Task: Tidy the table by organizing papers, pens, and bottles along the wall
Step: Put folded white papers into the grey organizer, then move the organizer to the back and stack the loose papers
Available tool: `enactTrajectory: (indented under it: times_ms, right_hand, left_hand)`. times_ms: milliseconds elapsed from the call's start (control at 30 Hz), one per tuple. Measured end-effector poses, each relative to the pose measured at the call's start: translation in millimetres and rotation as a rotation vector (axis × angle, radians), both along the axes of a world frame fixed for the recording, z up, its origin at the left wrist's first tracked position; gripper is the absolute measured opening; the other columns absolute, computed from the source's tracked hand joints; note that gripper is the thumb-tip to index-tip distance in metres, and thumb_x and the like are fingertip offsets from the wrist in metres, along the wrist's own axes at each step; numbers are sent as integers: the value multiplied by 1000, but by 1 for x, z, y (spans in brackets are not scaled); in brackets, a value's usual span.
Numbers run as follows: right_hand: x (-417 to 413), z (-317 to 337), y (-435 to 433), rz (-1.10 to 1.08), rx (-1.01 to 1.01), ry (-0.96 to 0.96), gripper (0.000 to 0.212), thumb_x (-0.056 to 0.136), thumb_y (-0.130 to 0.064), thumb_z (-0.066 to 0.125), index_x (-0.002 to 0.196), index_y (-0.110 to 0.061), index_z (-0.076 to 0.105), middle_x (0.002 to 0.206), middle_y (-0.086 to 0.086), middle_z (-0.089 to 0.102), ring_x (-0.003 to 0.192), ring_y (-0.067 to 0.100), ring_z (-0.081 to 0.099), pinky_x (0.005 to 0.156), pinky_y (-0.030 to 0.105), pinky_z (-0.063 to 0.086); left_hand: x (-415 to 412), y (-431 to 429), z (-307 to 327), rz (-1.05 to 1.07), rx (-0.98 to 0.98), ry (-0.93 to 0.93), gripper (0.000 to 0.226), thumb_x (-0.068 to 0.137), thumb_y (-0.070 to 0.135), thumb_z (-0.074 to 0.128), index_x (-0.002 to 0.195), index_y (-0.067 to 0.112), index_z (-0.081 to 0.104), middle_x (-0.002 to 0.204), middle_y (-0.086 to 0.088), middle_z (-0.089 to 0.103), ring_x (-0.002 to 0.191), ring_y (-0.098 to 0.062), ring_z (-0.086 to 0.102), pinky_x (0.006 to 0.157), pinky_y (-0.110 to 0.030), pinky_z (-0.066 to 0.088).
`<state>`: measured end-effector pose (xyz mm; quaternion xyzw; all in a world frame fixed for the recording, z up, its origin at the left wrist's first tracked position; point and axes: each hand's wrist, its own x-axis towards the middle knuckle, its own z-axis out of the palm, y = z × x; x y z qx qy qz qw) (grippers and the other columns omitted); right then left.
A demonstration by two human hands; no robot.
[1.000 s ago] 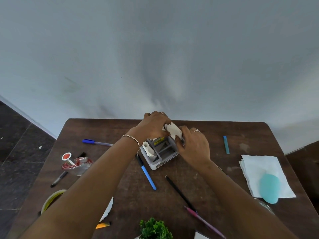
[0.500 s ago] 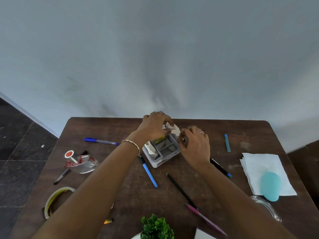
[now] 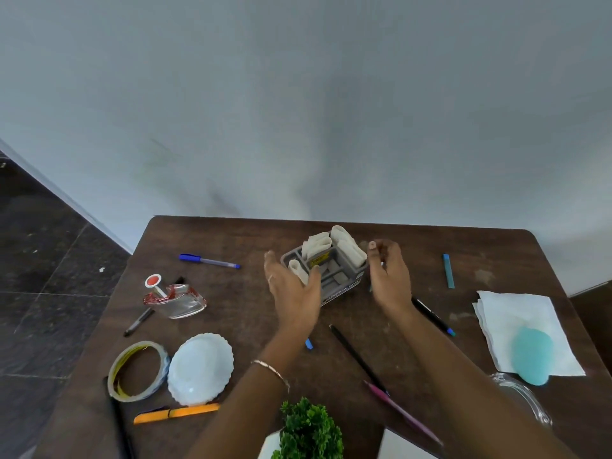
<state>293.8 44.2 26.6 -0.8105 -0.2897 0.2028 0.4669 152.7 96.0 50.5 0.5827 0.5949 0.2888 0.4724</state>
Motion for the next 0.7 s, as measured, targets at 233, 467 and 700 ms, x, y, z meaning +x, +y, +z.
enactTrajectory:
  times_ms: [233,467,700]
  right_hand:
    - [-8,-7,0,42,-88,63,45,100,-44,35,108,-12,66,91,0,65,85,14,58,79,34,47]
    - [20,-4,15,-88,-107,6,52,101,-47,30,98,-10,67,91,8,67,89,23,61,81,39,47]
    - [44,-5,27,-83,-128,-29,48,103,-42,29,98,-9,63,91,5,64,85,19,56,77,33,41]
  left_hand:
    - [8,-25,-4,48,-200,-210,56,86,8,62,134,15,35,118,5,51,108,-10,53,95,-25,45]
    - [30,36,-8,-137,-222,-176,50,92,12,53,139,19,36,129,0,52,114,-15,52,96,-29,44]
    - [56,66,-28,-233,-279,-220,57,91,16,57,142,23,34,133,-2,54,120,-20,54,105,-43,45]
